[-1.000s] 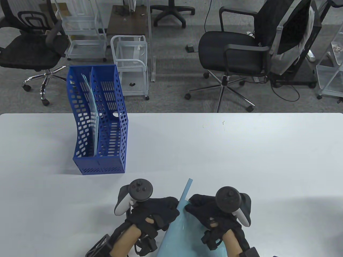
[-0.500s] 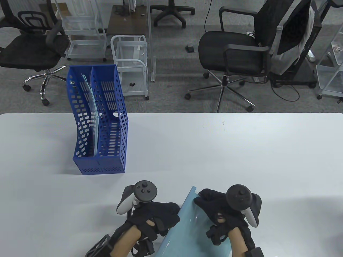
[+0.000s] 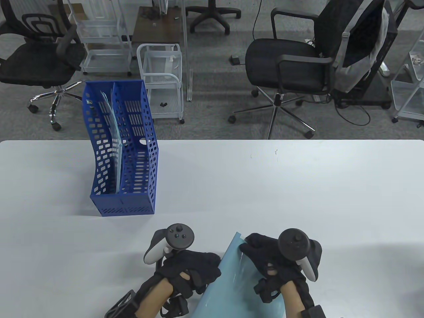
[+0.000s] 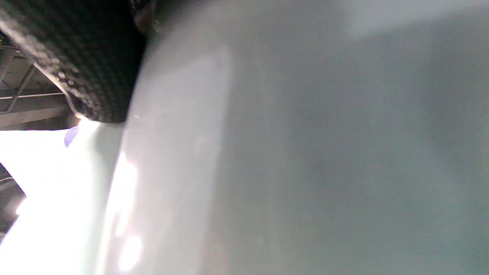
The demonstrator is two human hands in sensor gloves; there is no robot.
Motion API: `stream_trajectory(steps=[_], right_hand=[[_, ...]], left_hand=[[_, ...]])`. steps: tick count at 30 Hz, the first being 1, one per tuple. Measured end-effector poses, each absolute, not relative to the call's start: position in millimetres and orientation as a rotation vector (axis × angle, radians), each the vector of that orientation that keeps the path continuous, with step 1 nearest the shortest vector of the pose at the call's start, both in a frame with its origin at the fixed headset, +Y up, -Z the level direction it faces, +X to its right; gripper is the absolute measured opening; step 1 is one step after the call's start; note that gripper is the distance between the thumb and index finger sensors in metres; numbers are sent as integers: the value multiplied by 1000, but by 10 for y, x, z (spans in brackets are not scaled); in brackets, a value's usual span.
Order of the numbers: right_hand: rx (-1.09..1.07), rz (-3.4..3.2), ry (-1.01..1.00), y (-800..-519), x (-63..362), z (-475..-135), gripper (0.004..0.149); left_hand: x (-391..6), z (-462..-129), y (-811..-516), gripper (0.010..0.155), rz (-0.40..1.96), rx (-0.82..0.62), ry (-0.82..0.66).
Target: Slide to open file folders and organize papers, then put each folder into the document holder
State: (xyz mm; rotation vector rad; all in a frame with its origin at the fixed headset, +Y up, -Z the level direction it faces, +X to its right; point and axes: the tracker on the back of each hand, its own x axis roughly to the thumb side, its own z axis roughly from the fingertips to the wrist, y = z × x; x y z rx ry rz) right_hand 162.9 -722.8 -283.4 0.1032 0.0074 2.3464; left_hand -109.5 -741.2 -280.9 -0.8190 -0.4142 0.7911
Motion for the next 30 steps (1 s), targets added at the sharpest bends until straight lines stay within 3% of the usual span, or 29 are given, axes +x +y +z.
stream_trajectory(steps=[5,10,14,19,26,28,30], right_hand=[[122,2355,28,-7256,1630,-2842,39],[164,2356,-25,-7230,1635,-2831,40],[222,2286,-138,-7164,1632,-2789,40],[253,2249,-253,-7115,1633,-2740,39],[232,2282,-314,-7109,1597,-2711,41],[188,2300,-349,-7119,1594,-2693,52],[114,2335,-426,-7109,1625,-2678,76]], left_hand=[[-1107,-2809,-7460,49,782,-829,-403],[-1119,-2825,-7638,69,788,-979,-408],[-1080,-2818,-7753,73,814,-1074,-429],[-1039,-2812,-7828,72,925,-1142,-467],[-1013,-2820,-7843,57,1026,-1142,-503],[-1036,-2834,-7838,56,1042,-1127,-481],[-1109,-2866,-7828,55,1072,-1102,-443]])
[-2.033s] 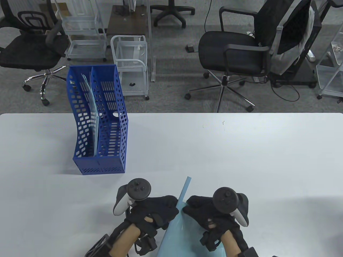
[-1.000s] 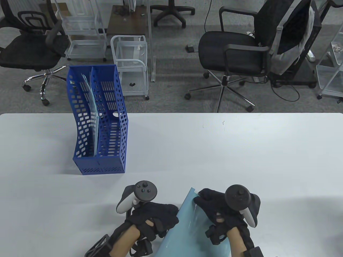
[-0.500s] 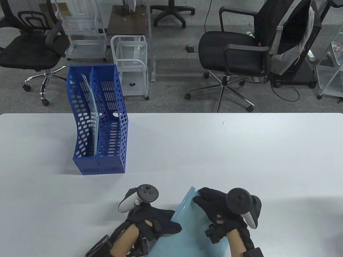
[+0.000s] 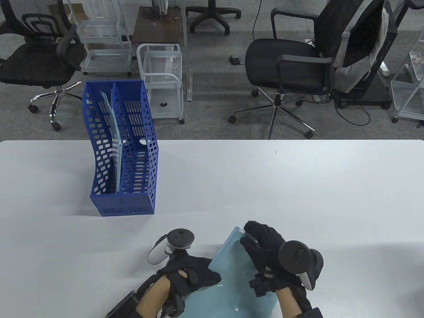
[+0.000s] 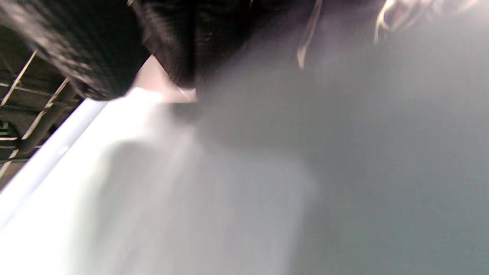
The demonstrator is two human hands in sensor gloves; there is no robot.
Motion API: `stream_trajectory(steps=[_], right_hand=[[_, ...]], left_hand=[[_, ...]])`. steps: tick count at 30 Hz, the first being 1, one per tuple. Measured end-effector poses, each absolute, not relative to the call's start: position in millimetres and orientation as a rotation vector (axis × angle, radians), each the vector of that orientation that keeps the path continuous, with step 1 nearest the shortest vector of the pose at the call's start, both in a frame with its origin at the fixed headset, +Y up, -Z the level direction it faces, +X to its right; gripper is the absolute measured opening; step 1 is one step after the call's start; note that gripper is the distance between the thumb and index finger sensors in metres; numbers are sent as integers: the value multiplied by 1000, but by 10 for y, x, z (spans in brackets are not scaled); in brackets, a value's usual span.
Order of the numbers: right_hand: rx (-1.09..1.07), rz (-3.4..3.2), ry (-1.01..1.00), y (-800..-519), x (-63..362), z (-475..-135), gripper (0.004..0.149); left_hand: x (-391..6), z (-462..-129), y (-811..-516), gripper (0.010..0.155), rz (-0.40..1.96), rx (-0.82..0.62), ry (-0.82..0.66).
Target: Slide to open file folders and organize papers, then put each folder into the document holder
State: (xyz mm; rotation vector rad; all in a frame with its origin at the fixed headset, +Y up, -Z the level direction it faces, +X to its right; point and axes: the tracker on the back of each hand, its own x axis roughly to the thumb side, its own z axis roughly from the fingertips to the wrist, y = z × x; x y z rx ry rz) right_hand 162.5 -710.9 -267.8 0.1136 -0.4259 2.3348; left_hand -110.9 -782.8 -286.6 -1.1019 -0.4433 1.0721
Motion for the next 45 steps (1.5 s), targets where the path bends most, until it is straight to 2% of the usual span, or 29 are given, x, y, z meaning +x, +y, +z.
stream_trajectory(steps=[4,9,13,16,25,33,38,45], right_hand=[[-39,2455,-543,-7090,1784,-2660,88],[-147,2512,-377,-7240,1834,-2728,92],[-155,2569,-279,-7354,1787,-2789,93],[-153,2613,-242,-7396,1751,-2806,93],[-82,2768,-124,-7545,1511,-2842,93],[-17,2878,-27,-7637,1323,-2866,93],[-24,2884,-36,-7634,1343,-2867,92],[-21,2890,-33,-7628,1344,-2863,93]], left_hand=[[-1368,-2977,-7768,55,1273,-982,-348],[-1651,-3063,-7691,56,1522,-777,-236],[-1820,-3093,-7619,57,1689,-601,-190],[-1901,-3097,-7518,58,1719,-435,-195],[-2181,-2982,-6969,57,1678,231,-278],[-2641,-3002,-6561,57,1617,695,-192],[-2856,-3060,-6375,57,1568,828,-150],[-2961,-3079,-6295,57,1531,891,-137]])
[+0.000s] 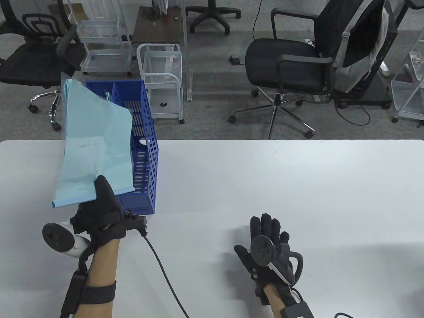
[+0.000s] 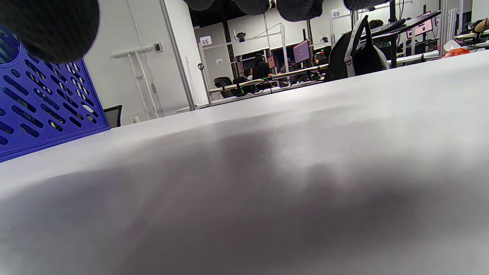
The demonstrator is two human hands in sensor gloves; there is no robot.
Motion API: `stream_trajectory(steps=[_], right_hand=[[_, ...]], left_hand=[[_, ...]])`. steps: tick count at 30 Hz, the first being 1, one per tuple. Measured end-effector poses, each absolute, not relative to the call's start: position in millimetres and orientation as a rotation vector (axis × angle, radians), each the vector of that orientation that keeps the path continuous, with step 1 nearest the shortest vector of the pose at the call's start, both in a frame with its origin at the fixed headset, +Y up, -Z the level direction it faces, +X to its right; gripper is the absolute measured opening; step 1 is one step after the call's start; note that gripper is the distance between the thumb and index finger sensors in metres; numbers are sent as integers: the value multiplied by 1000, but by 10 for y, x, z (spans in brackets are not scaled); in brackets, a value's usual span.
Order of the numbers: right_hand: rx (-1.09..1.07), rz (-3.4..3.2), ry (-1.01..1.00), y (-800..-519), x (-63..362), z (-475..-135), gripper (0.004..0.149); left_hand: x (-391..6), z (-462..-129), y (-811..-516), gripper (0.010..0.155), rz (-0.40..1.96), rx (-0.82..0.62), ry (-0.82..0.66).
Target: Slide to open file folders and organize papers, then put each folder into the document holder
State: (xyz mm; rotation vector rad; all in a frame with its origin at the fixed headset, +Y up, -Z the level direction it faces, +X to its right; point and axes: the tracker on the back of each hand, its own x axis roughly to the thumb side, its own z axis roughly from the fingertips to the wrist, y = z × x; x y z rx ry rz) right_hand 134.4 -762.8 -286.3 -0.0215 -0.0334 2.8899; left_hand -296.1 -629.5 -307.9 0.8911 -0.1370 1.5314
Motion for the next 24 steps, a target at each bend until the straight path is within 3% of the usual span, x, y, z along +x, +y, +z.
stream_trajectory(steps=[13,24], right_hand=[[-6,2903,-22,-7622,1338,-2848,93],[7,2912,-9,-7624,1321,-2838,91]], left_hand=[[-2848,-3511,-6439,56,1479,857,-107],[-2761,-3741,-6810,60,1383,764,-36]])
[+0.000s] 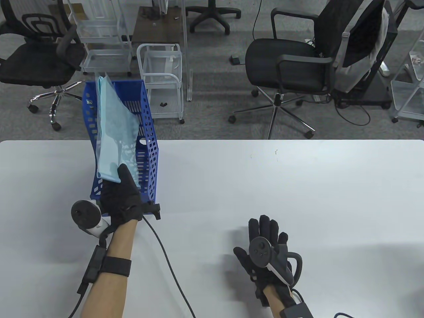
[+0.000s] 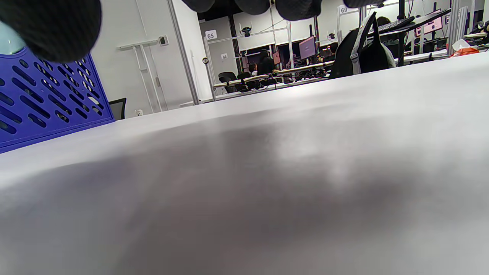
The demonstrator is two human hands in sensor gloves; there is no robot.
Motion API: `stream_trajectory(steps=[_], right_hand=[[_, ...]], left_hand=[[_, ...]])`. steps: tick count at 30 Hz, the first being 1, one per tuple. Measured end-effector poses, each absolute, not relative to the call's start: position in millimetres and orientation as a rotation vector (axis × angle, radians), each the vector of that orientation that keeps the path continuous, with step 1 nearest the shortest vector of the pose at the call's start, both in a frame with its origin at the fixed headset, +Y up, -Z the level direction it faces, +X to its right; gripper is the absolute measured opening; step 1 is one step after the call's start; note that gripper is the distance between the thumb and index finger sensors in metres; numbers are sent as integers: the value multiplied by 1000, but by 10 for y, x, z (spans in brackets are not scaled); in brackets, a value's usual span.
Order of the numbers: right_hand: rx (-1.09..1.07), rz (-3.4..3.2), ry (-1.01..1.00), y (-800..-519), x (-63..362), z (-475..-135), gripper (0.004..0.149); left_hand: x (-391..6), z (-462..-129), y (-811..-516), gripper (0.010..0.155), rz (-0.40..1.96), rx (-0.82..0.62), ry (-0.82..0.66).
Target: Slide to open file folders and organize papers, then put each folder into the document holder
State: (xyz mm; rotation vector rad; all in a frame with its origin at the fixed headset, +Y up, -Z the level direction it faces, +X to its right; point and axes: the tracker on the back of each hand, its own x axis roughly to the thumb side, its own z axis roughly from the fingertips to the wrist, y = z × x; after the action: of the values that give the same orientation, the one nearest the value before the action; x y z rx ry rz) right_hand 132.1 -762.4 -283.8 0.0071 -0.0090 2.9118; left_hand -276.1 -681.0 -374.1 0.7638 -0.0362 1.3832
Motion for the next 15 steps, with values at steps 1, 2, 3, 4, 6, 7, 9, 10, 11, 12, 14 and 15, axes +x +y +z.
stream_trajectory(steps=[1,2,3,4,6,7,9,10,11,12,14,15], right_hand=[[7,2911,-9,-7623,1321,-2837,91],[8,2910,-9,-7623,1322,-2836,91],[8,2909,-9,-7624,1322,-2836,91],[7,2910,-8,-7624,1322,-2835,91],[7,2912,-2,-7625,1321,-2835,91],[7,2914,1,-7623,1320,-2834,91],[10,2918,5,-7623,1315,-2832,91],[11,2920,7,-7624,1312,-2831,92],[13,2923,12,-7623,1310,-2830,92],[14,2926,18,-7625,1306,-2829,92],[15,2931,22,-7625,1302,-2828,92],[15,2933,28,-7623,1301,-2826,92]], left_hand=[[-2758,-3749,-6833,62,1371,750,-23],[-2758,-3757,-6871,63,1349,729,-1],[-2766,-3769,-6907,65,1327,703,27],[-2776,-3782,-6954,67,1302,665,56],[-2801,-3792,-7019,73,1230,584,134],[-2810,-3797,-7049,76,1207,553,155],[-2826,-3792,-7104,80,1183,497,197],[-2831,-3786,-7120,81,1185,483,199],[-2835,-3778,-7135,82,1187,485,204],[-2840,-3771,-7141,82,1186,483,206],[-2854,-3754,-7146,83,1190,480,201],[-2867,-3744,-7140,83,1188,477,198]])
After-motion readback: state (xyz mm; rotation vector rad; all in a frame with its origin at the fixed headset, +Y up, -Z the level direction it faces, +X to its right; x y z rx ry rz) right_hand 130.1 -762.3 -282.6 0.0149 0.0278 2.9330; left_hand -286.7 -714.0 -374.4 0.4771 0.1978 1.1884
